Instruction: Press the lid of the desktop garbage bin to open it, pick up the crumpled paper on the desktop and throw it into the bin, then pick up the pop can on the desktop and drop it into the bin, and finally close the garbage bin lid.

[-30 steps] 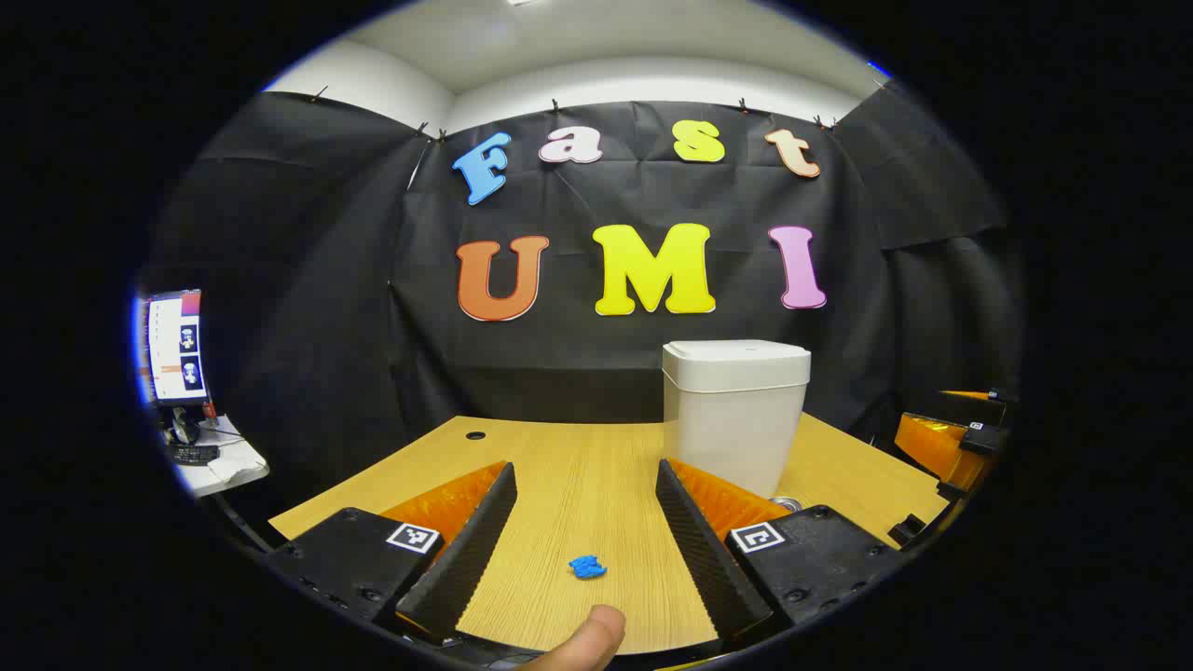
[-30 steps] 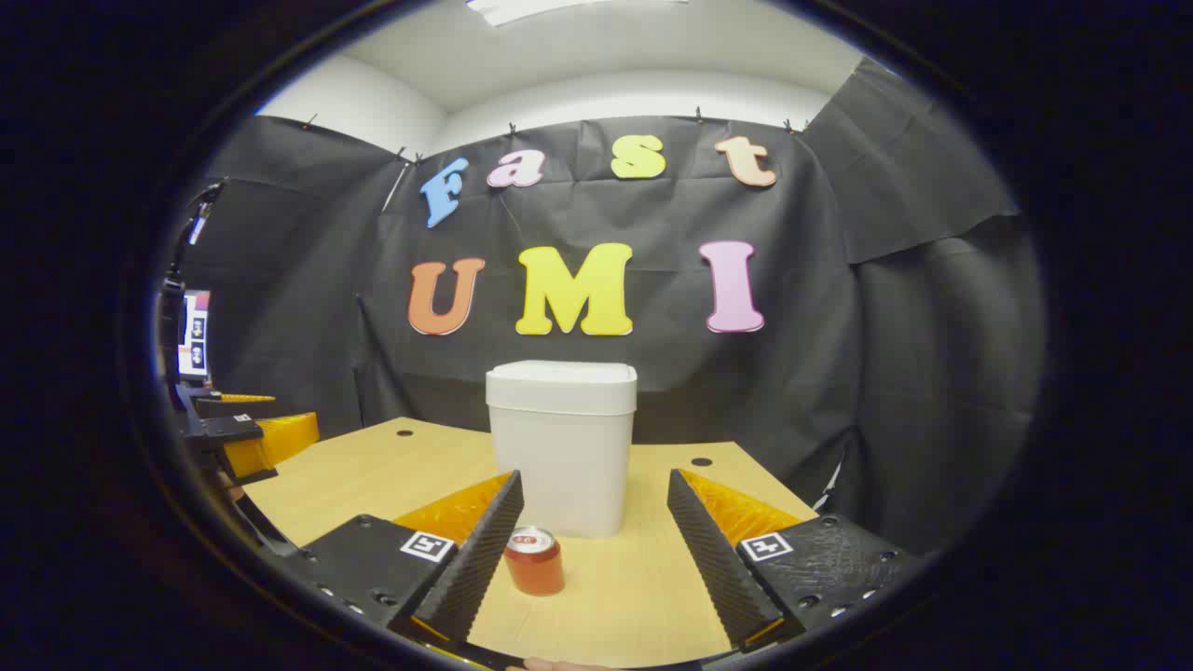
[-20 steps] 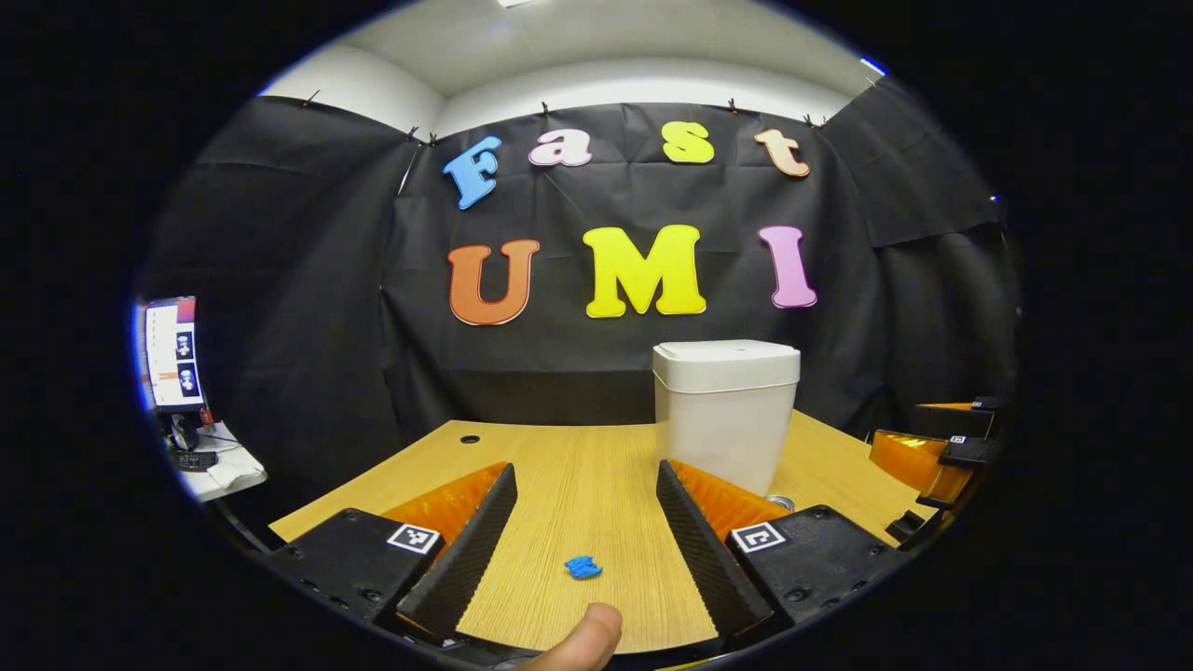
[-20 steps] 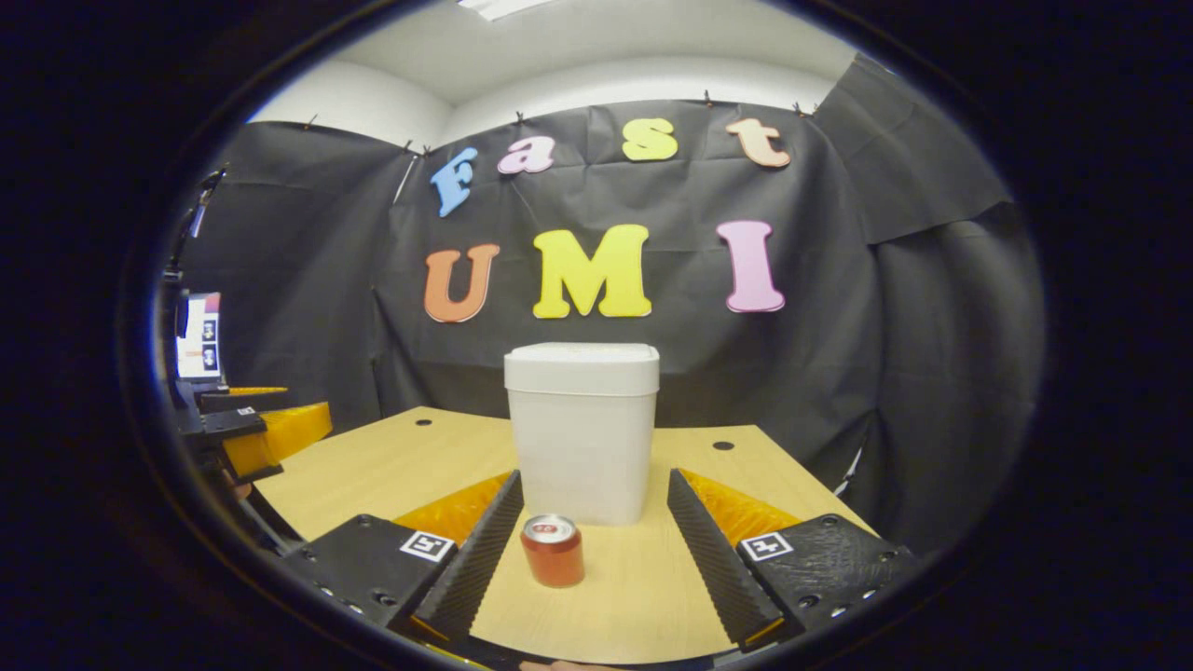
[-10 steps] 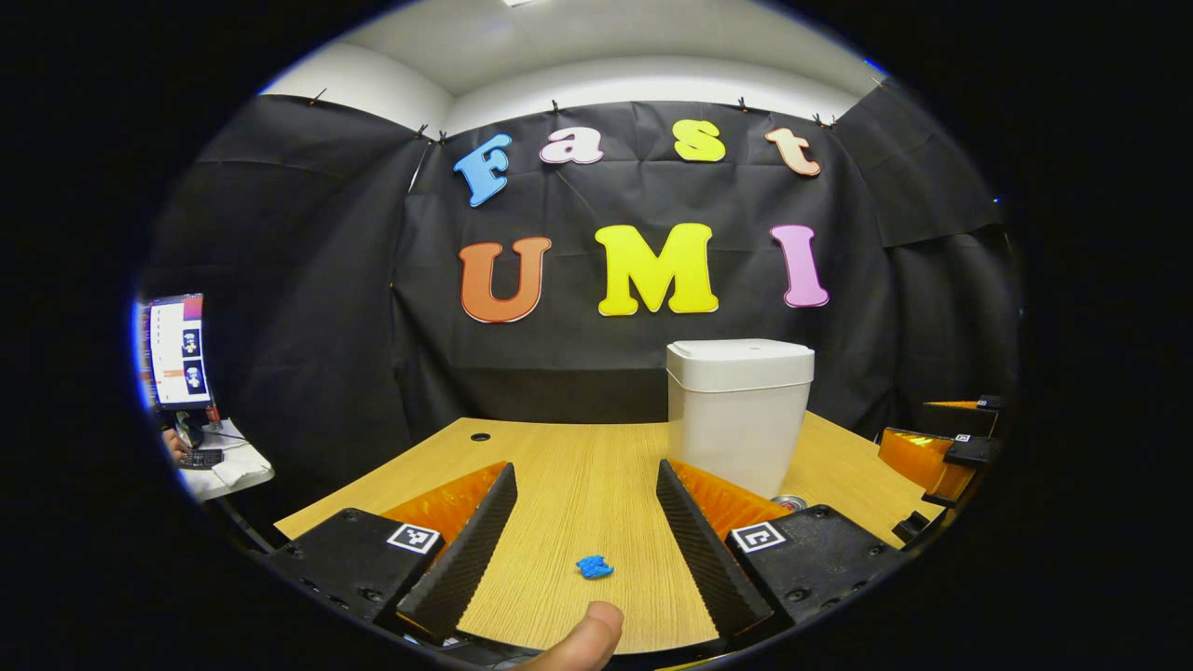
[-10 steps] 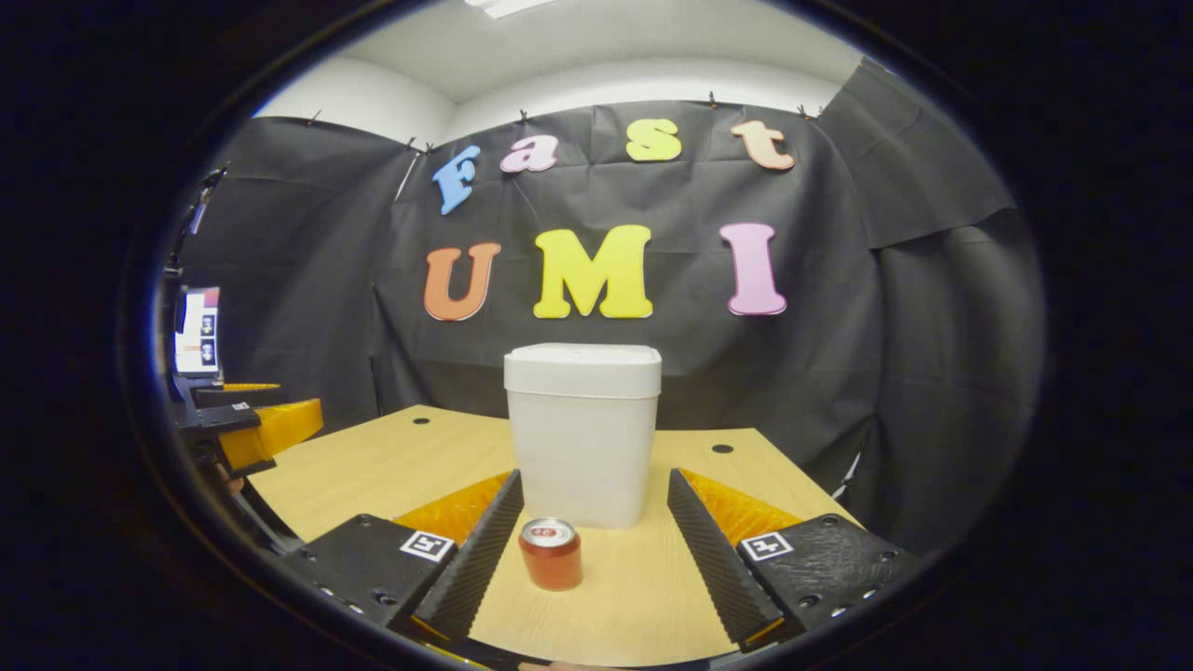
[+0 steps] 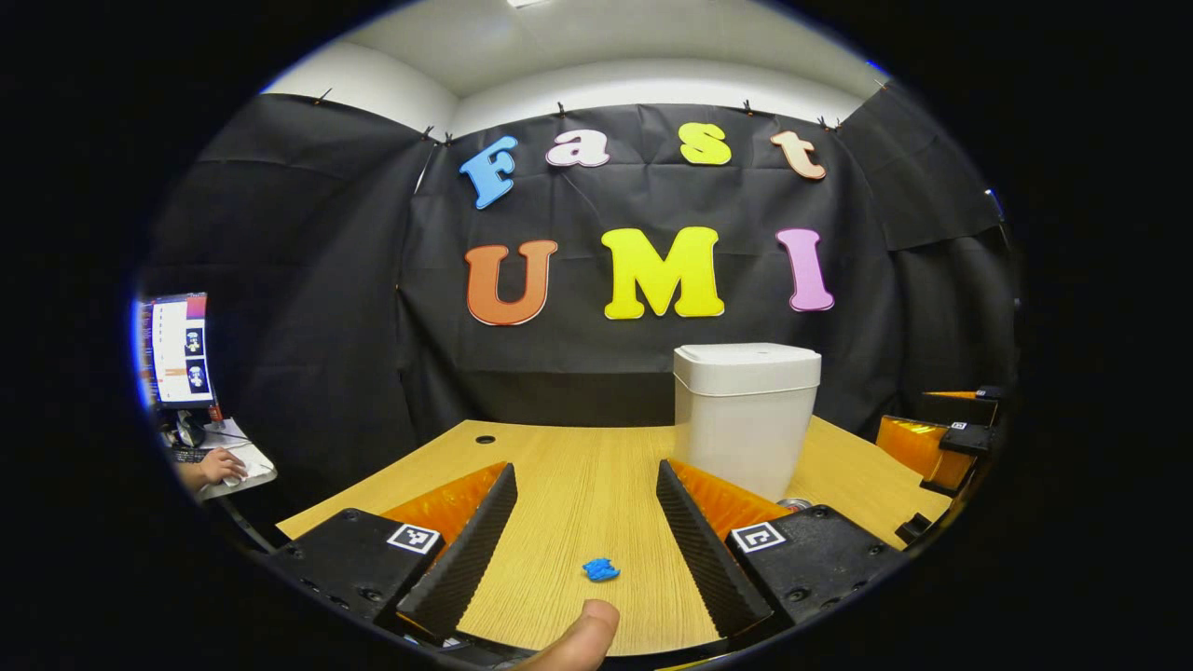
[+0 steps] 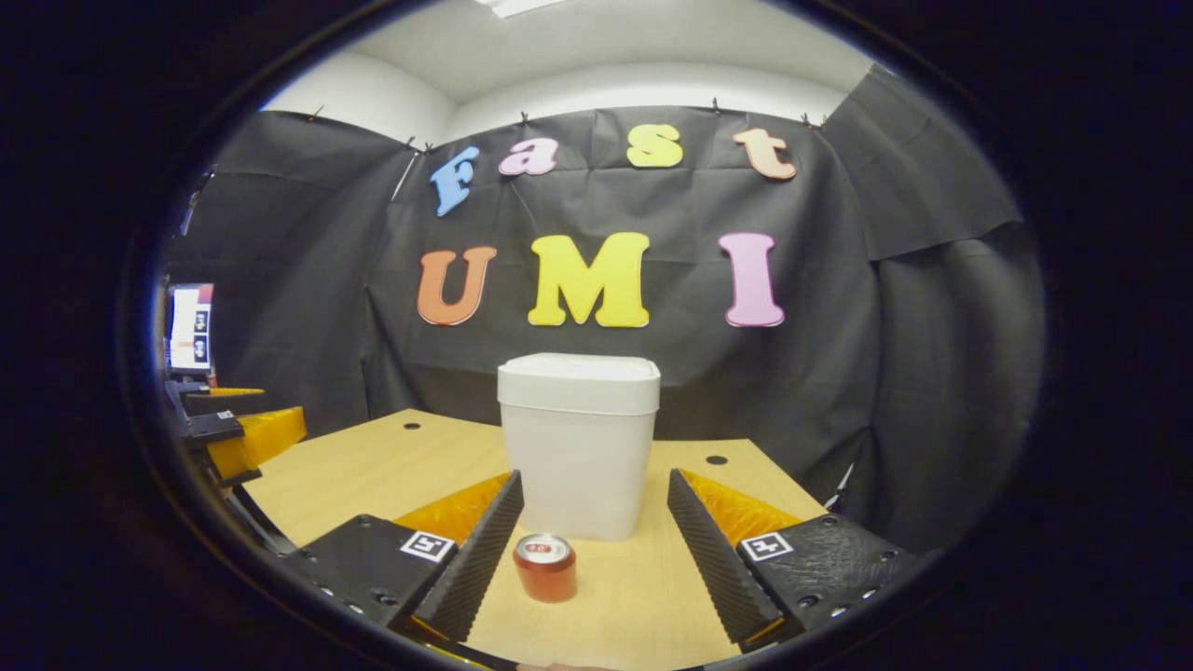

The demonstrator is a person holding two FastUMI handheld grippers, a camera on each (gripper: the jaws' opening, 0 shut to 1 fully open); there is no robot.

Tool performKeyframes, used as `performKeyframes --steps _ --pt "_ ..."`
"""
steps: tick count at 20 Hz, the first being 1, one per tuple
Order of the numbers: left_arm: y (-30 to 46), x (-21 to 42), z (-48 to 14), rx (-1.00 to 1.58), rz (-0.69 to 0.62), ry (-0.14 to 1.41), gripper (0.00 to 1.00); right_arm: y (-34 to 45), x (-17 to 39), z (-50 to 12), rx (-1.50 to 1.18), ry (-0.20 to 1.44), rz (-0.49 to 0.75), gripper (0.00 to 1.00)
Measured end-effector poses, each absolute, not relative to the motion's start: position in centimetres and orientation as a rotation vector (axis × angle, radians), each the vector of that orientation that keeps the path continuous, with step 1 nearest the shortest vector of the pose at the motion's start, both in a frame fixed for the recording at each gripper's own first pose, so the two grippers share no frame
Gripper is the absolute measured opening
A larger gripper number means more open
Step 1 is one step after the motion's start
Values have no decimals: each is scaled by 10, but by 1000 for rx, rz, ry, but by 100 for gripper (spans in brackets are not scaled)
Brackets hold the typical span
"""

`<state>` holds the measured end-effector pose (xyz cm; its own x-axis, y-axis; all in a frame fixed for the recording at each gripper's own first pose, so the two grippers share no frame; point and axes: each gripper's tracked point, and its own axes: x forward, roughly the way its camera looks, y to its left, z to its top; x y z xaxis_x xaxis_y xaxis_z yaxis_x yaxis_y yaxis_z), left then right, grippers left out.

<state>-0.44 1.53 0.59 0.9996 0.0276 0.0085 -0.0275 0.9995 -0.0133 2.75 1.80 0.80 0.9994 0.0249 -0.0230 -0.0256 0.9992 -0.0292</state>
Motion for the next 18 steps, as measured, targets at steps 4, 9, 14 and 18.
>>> performKeyframes --steps 4,9,14,18 --pt "26 -4 6 -27 51 -5 97 30 35 23 -17 23 47 95" --pt "33 -5 6 -43 52 -3 98 46 48 55 29 23 100 87" --pt "44 -2 6 -56 68 3 97 50 88 90 73 20 95 57" --pt "52 3 -2 -67 82 25 98 66 125 117 75 33 142 29"
